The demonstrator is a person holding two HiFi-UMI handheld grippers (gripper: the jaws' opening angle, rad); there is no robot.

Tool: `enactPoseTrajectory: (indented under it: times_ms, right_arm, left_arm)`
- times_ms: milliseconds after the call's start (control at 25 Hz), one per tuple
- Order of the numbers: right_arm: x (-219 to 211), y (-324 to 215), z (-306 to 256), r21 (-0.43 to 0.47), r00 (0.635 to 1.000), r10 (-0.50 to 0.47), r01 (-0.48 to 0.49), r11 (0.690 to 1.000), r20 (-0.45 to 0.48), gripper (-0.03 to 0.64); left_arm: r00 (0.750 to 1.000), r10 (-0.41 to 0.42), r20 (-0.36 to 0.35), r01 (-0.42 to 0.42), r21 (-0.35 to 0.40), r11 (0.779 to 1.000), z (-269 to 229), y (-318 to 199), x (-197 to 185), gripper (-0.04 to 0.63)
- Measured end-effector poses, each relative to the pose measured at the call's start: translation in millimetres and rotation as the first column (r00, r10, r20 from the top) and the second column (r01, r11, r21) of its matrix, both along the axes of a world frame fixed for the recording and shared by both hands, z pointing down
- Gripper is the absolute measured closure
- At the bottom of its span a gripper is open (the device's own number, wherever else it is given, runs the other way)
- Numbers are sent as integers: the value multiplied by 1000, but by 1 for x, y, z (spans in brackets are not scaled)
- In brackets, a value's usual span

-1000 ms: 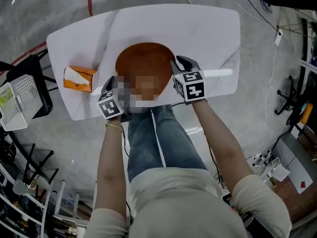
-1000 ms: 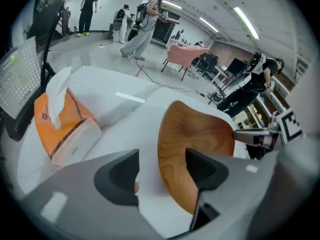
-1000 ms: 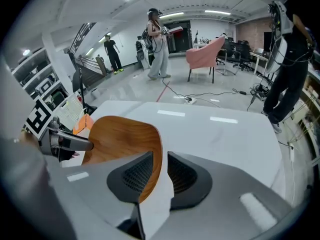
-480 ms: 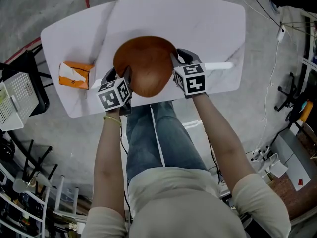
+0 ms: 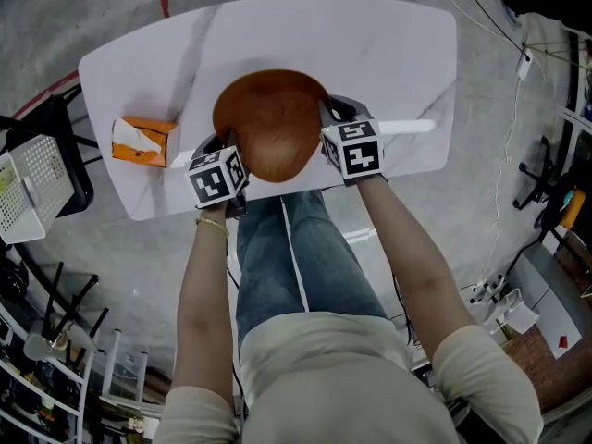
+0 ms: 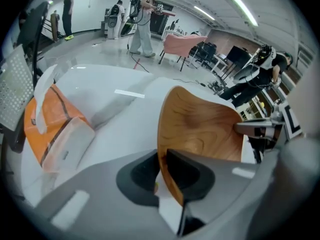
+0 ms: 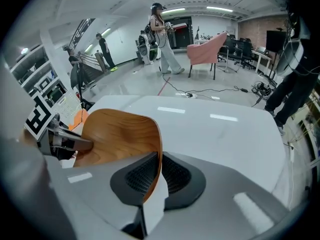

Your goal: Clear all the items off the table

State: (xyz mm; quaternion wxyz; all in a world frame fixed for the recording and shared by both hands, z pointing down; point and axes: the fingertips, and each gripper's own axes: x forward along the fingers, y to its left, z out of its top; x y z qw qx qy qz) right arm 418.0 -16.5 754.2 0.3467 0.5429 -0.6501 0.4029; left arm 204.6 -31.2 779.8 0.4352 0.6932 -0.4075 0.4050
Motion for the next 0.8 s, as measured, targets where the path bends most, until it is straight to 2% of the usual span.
enactPoseTrajectory:
  times_ms: [240, 800]
  right_arm:
    - [4, 4, -12, 18, 1000, 7, -6, 1000, -15, 595]
    - [5, 14, -87, 91, 999, -22, 25, 996, -30, 595]
  left_arm:
    - [1000, 10, -4, -10, 18, 1000, -14, 7, 2, 549]
    - [996, -71, -47, 75, 69, 995, -84, 27, 4, 555]
